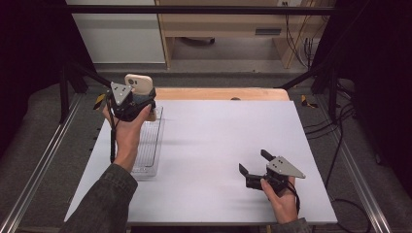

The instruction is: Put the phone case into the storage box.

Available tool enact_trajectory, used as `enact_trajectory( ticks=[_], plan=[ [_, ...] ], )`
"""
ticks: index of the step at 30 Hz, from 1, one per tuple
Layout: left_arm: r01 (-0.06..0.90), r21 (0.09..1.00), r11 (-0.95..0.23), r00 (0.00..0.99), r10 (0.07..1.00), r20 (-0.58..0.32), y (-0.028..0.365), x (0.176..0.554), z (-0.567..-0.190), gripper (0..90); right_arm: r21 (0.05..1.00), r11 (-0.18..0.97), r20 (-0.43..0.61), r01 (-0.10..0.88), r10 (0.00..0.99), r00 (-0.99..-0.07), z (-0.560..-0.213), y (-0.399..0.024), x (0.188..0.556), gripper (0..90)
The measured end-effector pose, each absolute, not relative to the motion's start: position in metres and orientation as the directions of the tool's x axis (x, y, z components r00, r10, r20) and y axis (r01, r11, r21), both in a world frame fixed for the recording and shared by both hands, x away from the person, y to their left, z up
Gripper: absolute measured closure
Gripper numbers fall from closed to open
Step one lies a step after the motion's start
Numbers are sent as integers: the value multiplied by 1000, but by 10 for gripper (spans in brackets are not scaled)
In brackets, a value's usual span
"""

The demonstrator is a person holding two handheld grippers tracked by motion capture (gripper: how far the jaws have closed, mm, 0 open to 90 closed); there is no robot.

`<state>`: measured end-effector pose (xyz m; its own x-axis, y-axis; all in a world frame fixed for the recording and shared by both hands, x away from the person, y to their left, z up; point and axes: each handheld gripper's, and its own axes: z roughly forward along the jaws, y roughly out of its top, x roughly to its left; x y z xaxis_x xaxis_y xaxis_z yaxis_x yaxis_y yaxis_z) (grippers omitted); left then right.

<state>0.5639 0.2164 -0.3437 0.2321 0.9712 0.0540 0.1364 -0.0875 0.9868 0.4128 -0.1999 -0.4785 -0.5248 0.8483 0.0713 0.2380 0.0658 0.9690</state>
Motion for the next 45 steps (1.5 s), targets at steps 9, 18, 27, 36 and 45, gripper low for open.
enact_trajectory(
  ticks=[9, 18, 27, 36, 45],
  plan=[
    [146, 987, -73, 224, 974, 39, 215, 571, -353, 114, 971, 59, 74, 233, 850, -521, -478, -200, 411, 58],
    [152, 986, -68, 225, 974, 32, 214, 572, -358, 114, 973, 45, 80, 225, 852, -517, -477, -203, 411, 59],
    [157, 986, -60, 210, 977, 27, 220, 582, -366, 113, 977, 20, 90, 212, 862, -498, -476, -209, 410, 65],
    [162, 985, -60, 189, 981, 29, 221, 595, -376, 113, 977, 28, 86, 212, 857, -508, -477, -207, 411, 64],
    [159, 984, -81, 193, 980, 50, 217, 596, -372, 113, 977, 28, 88, 214, 854, -513, -477, -206, 411, 63]
  ],
)
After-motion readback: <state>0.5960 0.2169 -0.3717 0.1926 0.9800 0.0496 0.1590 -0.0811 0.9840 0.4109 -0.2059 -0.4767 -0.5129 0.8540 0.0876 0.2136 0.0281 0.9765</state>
